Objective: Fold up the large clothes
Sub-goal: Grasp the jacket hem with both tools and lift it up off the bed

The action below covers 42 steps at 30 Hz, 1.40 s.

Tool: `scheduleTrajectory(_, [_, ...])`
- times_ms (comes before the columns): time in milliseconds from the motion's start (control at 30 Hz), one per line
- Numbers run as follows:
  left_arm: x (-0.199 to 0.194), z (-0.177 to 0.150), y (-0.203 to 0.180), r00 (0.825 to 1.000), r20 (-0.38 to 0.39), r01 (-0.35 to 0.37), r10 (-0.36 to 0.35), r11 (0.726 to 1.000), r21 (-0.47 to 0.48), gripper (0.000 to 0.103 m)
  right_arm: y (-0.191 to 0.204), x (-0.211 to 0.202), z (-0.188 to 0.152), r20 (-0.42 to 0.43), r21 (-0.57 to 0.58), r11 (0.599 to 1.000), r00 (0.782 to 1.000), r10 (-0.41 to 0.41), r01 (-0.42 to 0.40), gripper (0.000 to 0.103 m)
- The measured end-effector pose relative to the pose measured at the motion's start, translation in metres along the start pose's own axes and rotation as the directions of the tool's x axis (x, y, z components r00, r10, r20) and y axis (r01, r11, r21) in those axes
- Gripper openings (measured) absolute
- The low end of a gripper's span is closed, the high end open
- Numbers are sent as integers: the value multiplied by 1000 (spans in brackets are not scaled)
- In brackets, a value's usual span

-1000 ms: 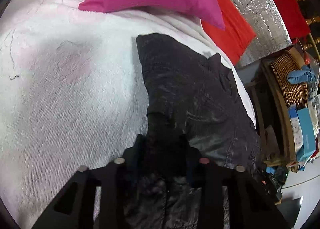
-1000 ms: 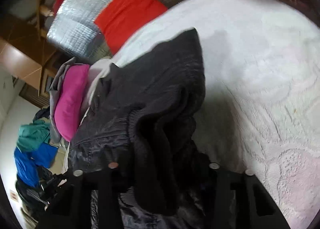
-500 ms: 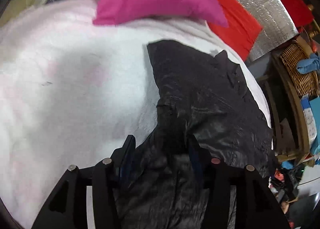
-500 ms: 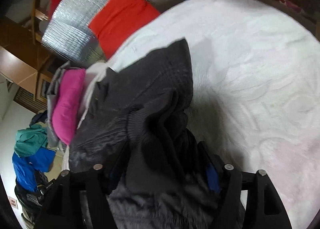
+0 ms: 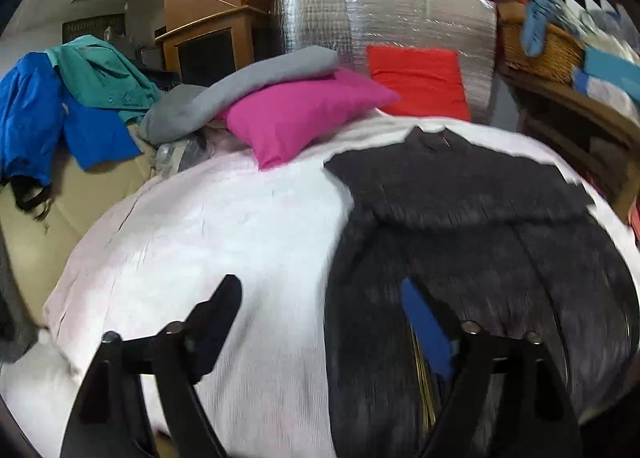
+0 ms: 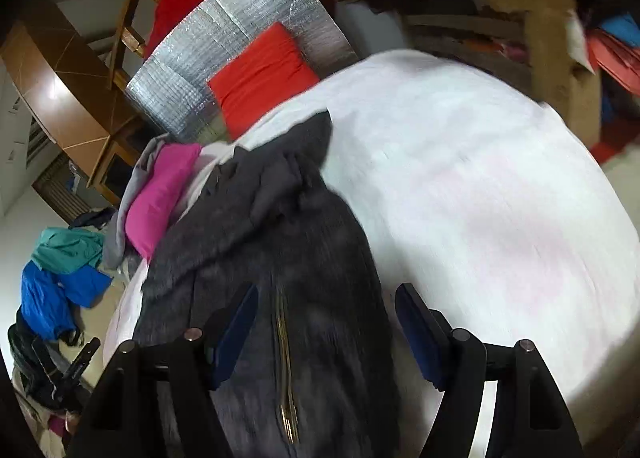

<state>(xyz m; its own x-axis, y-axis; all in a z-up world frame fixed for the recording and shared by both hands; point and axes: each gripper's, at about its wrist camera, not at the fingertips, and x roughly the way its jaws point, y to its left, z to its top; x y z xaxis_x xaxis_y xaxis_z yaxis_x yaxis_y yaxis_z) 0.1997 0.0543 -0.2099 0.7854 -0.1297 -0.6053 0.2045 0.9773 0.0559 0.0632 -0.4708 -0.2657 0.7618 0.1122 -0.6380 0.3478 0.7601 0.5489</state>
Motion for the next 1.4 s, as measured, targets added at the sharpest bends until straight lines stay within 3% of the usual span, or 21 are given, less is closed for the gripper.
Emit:
scheduleTrajectory(67, [-10, -22, -1, 999, -32, 11, -12, 1000, -23, 86, -1, -7, -23, -54, -35, 999, 998, -20, 18, 75])
scheduleTrajectory(133, [-13, -47, 1, 991, -118, 50, -60, 995, -90, 86, 0, -2, -42, -135, -79, 996, 989, -57, 47, 77])
scheduleTrajectory(267, [-3, -90, 2, 955, -279, 41, -98, 978, -204, 86, 4, 21, -75, -313, -171, 984, 943, -108, 56, 77])
scheduleTrajectory(433, [11, -109, 1, 919, -361, 59, -157, 961, -269, 86, 1, 49, -92, -369, -240, 966, 911, -186, 100, 77])
scheduleTrajectory(467, [15, -112, 0, 903, -390, 70, -182, 956, -284, 86, -5, 55, -93, -379, -216, 970, 906, -189, 112, 77])
scheduleTrajectory(567, [29, -122, -3, 865, -442, 95, -238, 942, -320, 86, -6, 58, -91, -336, -207, 972, 925, -177, 110, 77])
scheduleTrajectory(633, [38, -126, -7, 840, -462, 130, -284, 932, -337, 86, 2, 55, -91, -296, -260, 959, 937, -187, 109, 71])
scheduleTrajectory(667, [42, -128, -7, 834, -469, 134, -289, 932, -337, 86, 5, 53, -93, -293, -275, 956, 939, -181, 98, 59])
scheduleTrajectory(767, [48, -133, -2, 827, -483, 119, -288, 929, -350, 86, 11, 44, -96, -267, -323, 940, 943, -201, 109, 43])
scheduleTrajectory(833, [49, -131, 0, 834, -463, 133, -300, 924, -359, 81, 5, 40, -94, -278, -276, 958, 947, -161, 82, 43])
scheduleTrajectory(867, [48, -130, -1, 835, -460, 140, -302, 925, -354, 74, 3, 40, -95, -291, -251, 965, 946, -146, 72, 43])
scheduleTrajectory(967, [51, -132, -4, 825, -467, 158, -318, 923, -351, 70, -5, 42, -90, -317, -201, 977, 939, -137, 75, 49])
scheduleTrajectory(1000, [51, -133, -8, 820, -471, 161, -324, 921, -354, 70, -6, 46, -89, -326, -182, 980, 935, -135, 78, 60])
scheduleTrajectory(1067, [61, -136, -10, 792, -498, 169, -354, 910, -378, 70, -6, 54, -88, -332, -164, 982, 932, -149, 98, 66])
scheduleTrajectory(1133, [68, -145, -16, 767, -519, 172, -378, 900, -400, 70, -7, 59, -87, -330, -160, 983, 933, -141, 91, 66])
scheduleTrajectory(1167, [69, -146, -16, 763, -518, 177, -387, 895, -409, 70, -6, 59, -87, -323, -168, 982, 936, -137, 86, 65])
scheduleTrajectory(1200, [67, -147, -15, 767, -511, 181, -388, 895, -407, 69, -6, 56, -87, -317, -185, 980, 939, -133, 76, 55])
scheduleTrajectory(1267, [64, -146, -13, 775, -490, 202, -400, 890, -408, 36, 1, 48, -90, -306, -234, 967, 937, -168, 97, 39])
scheduleTrajectory(1300, [62, -144, -11, 778, -485, 206, -400, 891, -404, 29, 4, 45, -91, -306, -249, 963, 934, -183, 107, 28])
scheduleTrajectory(1367, [56, -139, -9, 781, -470, 221, -411, 886, -407, 12, 7, 36, -90, -322, -231, 969, 933, -163, 90, 18])
scheduleTrajectory(1400, [52, -136, -7, 779, -457, 238, -429, 877, -418, 11, 10, 32, -89, -332, -219, 974, 934, -134, 62, 12])
